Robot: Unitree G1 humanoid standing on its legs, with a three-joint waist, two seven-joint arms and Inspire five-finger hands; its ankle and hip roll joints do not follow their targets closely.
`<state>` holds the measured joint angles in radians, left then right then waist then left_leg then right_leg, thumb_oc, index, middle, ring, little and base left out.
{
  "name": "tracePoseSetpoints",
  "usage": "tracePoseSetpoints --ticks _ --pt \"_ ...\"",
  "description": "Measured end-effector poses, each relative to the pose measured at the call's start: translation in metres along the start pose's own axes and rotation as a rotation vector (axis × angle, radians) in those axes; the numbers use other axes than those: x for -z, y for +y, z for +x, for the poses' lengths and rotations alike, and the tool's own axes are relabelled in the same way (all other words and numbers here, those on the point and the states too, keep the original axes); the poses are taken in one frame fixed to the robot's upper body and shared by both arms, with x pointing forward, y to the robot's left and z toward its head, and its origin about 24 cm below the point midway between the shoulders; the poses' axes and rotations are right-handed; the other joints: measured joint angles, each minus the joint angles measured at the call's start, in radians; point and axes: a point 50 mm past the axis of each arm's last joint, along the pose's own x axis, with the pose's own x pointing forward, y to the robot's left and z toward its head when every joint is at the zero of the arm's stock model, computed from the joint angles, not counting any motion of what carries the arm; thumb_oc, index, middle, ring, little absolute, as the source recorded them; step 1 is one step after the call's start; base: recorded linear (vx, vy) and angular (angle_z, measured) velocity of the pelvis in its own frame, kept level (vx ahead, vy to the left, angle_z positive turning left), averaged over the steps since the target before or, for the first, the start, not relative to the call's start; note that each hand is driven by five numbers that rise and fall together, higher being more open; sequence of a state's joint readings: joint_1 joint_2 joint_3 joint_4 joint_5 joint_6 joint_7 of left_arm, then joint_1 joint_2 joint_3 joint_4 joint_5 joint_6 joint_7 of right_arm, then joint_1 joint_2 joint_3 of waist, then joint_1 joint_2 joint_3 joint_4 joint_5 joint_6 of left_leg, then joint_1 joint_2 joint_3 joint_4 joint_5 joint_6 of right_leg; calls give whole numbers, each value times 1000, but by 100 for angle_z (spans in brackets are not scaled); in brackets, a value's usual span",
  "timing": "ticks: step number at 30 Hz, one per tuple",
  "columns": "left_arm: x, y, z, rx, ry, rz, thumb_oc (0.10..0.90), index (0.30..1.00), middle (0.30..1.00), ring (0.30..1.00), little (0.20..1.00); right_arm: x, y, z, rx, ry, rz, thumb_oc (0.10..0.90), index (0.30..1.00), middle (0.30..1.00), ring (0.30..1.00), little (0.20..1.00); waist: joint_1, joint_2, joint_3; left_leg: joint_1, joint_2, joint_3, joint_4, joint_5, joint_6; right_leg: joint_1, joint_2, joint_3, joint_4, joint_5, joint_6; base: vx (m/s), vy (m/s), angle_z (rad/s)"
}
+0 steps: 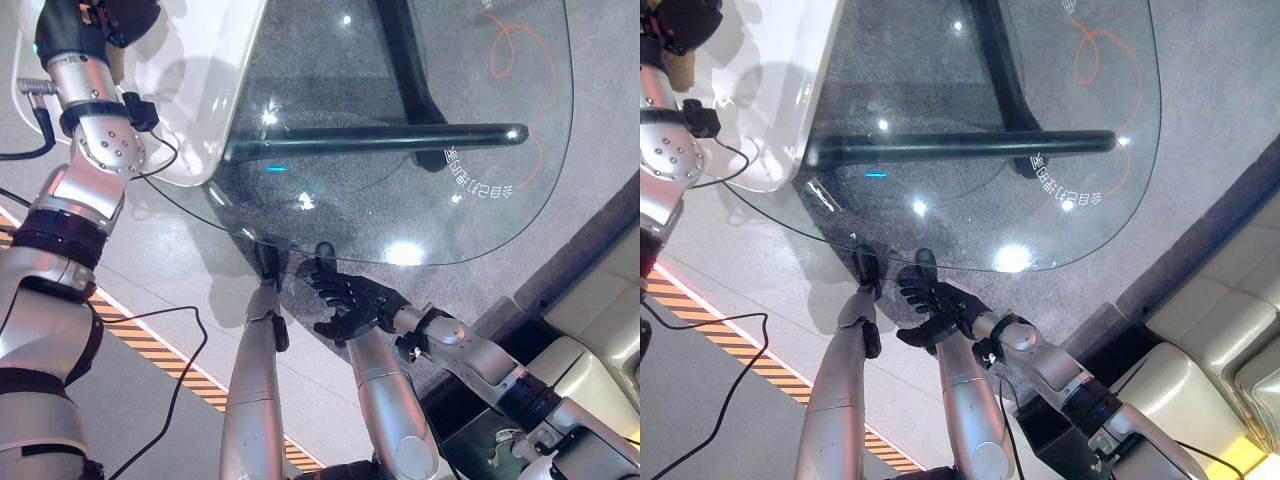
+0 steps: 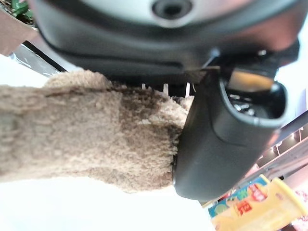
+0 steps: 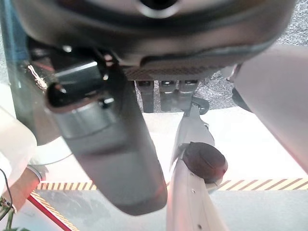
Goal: Wipe the table with a cloth and put it in the basket.
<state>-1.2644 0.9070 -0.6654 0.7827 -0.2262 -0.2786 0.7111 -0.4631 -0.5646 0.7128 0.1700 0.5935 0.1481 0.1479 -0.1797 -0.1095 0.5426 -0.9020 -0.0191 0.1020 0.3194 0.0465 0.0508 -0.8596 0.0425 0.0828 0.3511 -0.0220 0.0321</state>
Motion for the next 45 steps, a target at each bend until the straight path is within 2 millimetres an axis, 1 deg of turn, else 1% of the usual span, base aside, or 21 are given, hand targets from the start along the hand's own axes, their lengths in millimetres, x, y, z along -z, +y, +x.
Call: tracePoseSetpoints --ticks 1,3,6,8,10,11,12,13,15,16,17,24,29,33,38,42,45 --pt "1 -1 0 3 13 8 100 300 300 300 200 -1 0 2 1 -4 1 800 900 900 900 900 -15 0 0 -3 -7 2 -9 6 4 -15 -5 0 18 -5 7 3 31 1" --pt "2 -1 1 9 25 10 100 300 300 300 200 -3 0 2 0 -12 4 800 900 900 900 900 -21 0 0 -14 -9 4 -8 9 5 -33 -7 0 31 -7 10 3 40 0" --pt "7 -10 0 52 83 16 100 300 300 300 200 -2 0 2 2 -9 7 800 900 900 900 900 -22 0 0 -34 -11 18 -8 19 0 -71 -8 6 58 -9 13 9 55 -4" --pt "12 -11 -1 77 120 19 100 300 300 300 200 -2 -1 2 4 -11 9 800 900 900 900 900 -25 0 0 -49 -14 24 -8 24 -3 -95 -11 7 77 -13 16 7 10 -2" --pt "11 -10 2 77 129 0 100 300 300 300 200 1 -3 2 14 1 12 800 900 900 900 900 -25 1 0 -66 -15 24 -7 33 -7 -117 -11 6 86 -15 13 0 0 0" --pt "11 -10 3 75 133 -7 114 312 312 312 214 2 -4 2 17 5 14 800 900 900 900 900 -24 1 0 -68 -15 24 -8 35 -10 -121 -12 6 88 -15 13 0 0 0" --pt "11 -9 5 76 141 -15 317 486 486 486 417 5 -6 2 25 17 17 800 900 900 900 900 -24 1 0 -69 -16 25 -12 39 -16 -129 -12 6 99 -16 12 5 -1 3" --pt "12 -8 5 75 157 -35 369 531 531 531 469 7 -7 1 31 24 17 800 900 900 900 900 -23 2 -1 -69 -17 25 -18 39 -21 -136 -13 6 105 -17 10 0 0 0" --pt "13 -6 7 68 175 -63 369 531 531 531 469 7 -8 0 34 20 15 800 900 900 900 900 -22 2 -1 -75 -17 26 -22 41 -27 -146 -13 6 109 -16 9 0 0 0" --pt "11 -5 9 61 178 -80 515 655 655 655 615 6 -9 0 39 12 14 800 900 900 900 900 -19 2 -1 -83 -17 26 -23 45 -33 -158 -12 5 117 -16 9 0 0 0" --pt "10 -5 10 64 176 -86 800 900 900 900 900 6 -10 0 40 8 14 800 900 900 900 900 -17 2 -1 -86 -15 26 -23 48 -37 -162 -11 5 117 -14 7 0 0 0" --pt "9 -7 10 84 189 -127 800 900 900 900 900 5 -10 0 42 -1 12 800 900 900 900 900 -8 6 -2 -89 -16 24 -22 54 -42 -173 -10 4 138 -19 1 -6 1 1" --pt "6 -13 9 97 191 -164 800 900 900 900 900 3 -12 -1 48 -7 13 800 900 900 900 900 11 11 -1 -89 -16 24 -21 58 -42 -177 -10 4 149 -23 -3 -10 -8 1" --pt "5 -13 8 94 179 -187 800 900 900 900 900 1 -13 -2 55 -15 10 800 900 900 900 900 13 12 -1 -88 -16 20 -21 67 -50 -177 -10 0 152 -23 -5 -21 -8 4" --pt "2 -13 4 58 144 -214 800 900 900 900 900 4 -13 -4 55 -9 6 800 900 900 900 900 13 12 0 -76 -17 17 -22 73 -48 -168 -11 -2 161 -24 -7 -5 -3 1" --pt "-9 -14 3 33 82 -256 800 900 900 900 900 11 -10 -7 56 7 18 800 900 900 900 900 23 12 0 -50 -19 15 -28 75 -51 -150 -12 -3 172 -28 -12 -4 -2 2" --pt "-24 -12 5 14 12 -306 800 900 900 900 900 18 -10 -11 71 18 24 800 900 900 900 900 33 13 -1 -24 -20 14 -48 79 -56 -133 -13 -3 172 -26 -15 -28 -14 0"
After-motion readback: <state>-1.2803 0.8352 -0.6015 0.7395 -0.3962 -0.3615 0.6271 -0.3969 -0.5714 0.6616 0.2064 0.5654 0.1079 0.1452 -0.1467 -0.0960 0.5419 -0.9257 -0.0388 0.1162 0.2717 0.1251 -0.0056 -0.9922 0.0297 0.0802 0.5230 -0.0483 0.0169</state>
